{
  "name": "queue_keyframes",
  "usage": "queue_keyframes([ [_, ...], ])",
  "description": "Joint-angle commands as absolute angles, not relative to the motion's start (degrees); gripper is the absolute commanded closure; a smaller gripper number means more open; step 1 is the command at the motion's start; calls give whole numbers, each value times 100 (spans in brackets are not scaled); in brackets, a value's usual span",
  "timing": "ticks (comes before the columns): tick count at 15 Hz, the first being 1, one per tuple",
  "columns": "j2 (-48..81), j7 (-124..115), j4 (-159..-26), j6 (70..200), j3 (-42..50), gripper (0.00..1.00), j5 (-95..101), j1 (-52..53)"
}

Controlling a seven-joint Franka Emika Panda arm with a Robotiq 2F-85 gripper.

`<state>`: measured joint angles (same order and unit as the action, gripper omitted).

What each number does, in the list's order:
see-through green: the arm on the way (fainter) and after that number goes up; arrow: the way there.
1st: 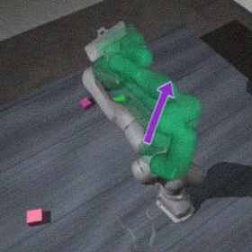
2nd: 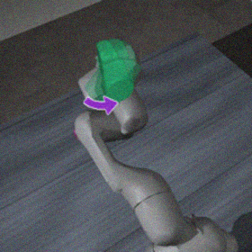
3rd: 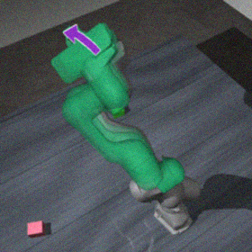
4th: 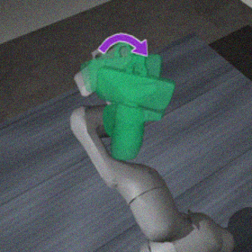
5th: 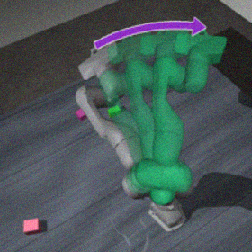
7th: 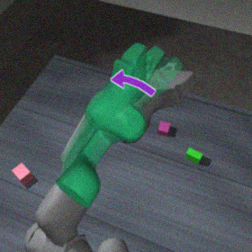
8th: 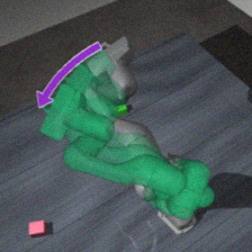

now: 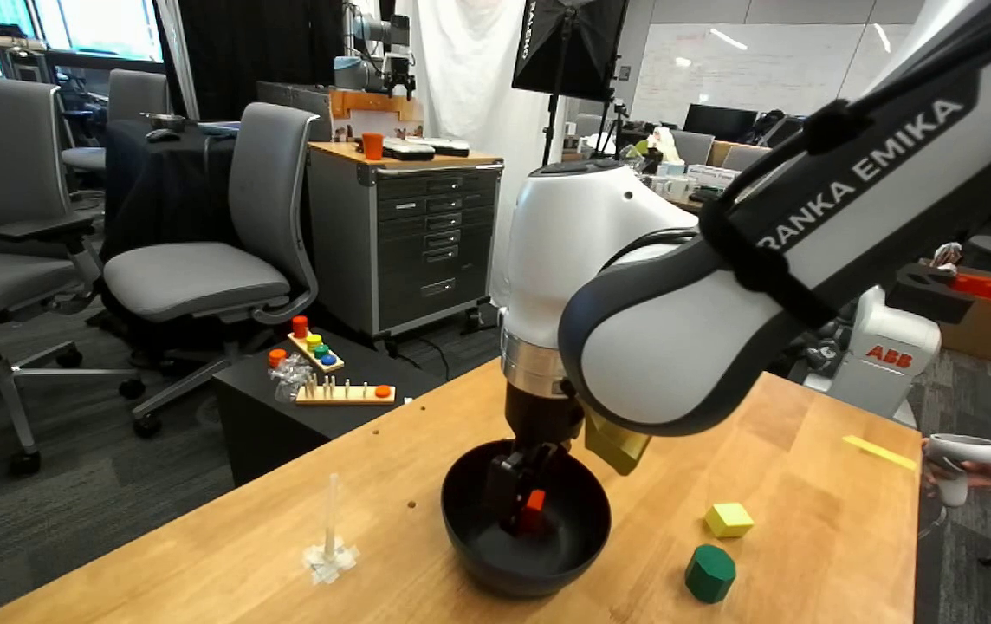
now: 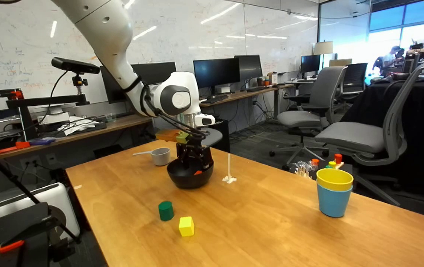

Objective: Move the blocks from the bowl to the table

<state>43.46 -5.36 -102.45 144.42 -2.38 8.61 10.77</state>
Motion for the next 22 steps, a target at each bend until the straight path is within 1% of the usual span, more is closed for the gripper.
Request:
queue_keyframes([
  [1, 4449, -316, -10056, 14301, -330, 0, 728, 1001],
  [6, 4551, -306, -10040, 14311, -322, 1, 727, 1007],
  [7, 4575, -305, -10024, 14304, -330, 4, 716, 1002],
  [8, 4597, -302, -10010, 14295, -337, 19, 706, 996],
  [9, 4628, -313, -9990, 14299, -331, 29, 707, 1001],
  [10, 4645, -309, -9980, 14289, -331, 37, 707, 1000],
  [11, 4662, -309, -9964, 14290, -330, 47, 708, 1001],
  [15, 4713, -309, -9921, 14293, -321, 78, 724, 1013],
  [17, 4724, -308, -9907, 14294, -328, 92, 725, 1021],
  [22, 4686, -298, -9945, 14316, -352, 92, 747, 1058],
])
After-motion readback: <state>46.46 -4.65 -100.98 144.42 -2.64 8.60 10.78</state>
